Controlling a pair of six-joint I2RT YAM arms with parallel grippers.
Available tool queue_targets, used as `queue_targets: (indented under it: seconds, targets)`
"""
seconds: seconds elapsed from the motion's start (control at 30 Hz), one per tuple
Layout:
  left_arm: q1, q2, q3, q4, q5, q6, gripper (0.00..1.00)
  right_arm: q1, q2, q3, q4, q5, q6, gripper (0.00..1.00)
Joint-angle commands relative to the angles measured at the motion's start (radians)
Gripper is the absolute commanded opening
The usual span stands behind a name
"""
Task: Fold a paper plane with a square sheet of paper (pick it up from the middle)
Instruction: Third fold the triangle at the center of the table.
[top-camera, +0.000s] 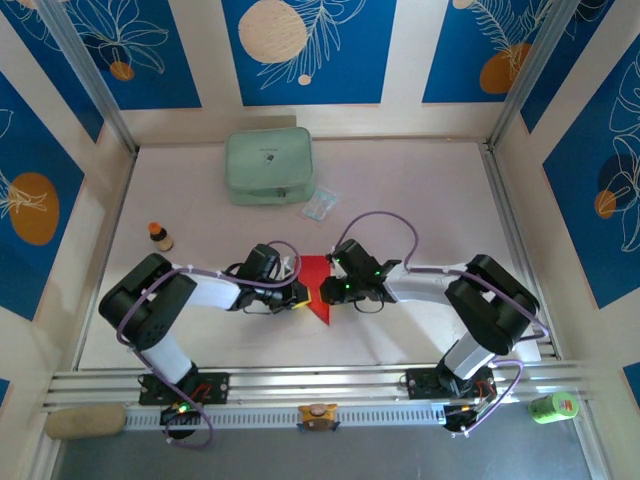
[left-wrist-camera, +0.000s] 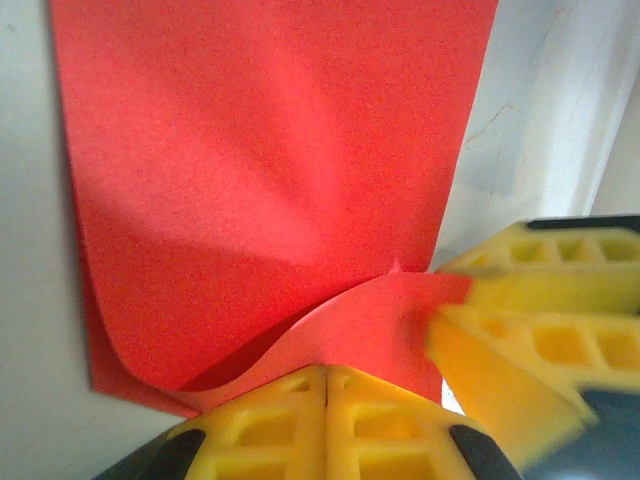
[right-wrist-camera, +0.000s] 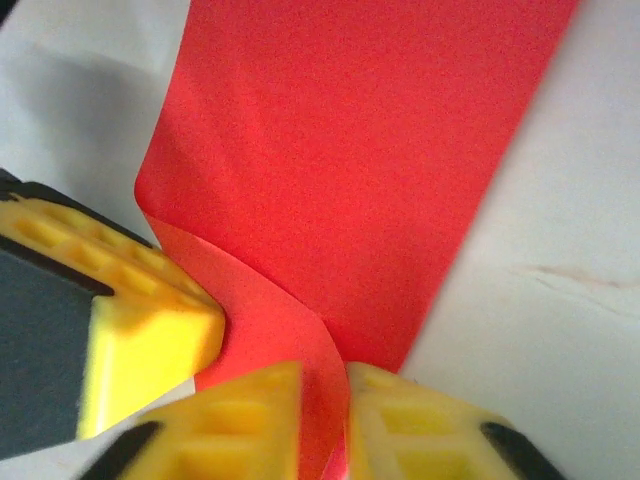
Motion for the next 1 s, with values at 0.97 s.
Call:
queue_targets:
  seconds: [0.97]
  targets:
    - [-0.003,-0.015,0.0,-0.021,-0.031,0.006,0.0,0.125,0.074,0.091,-0.094,-0.126,0.036,0.03]
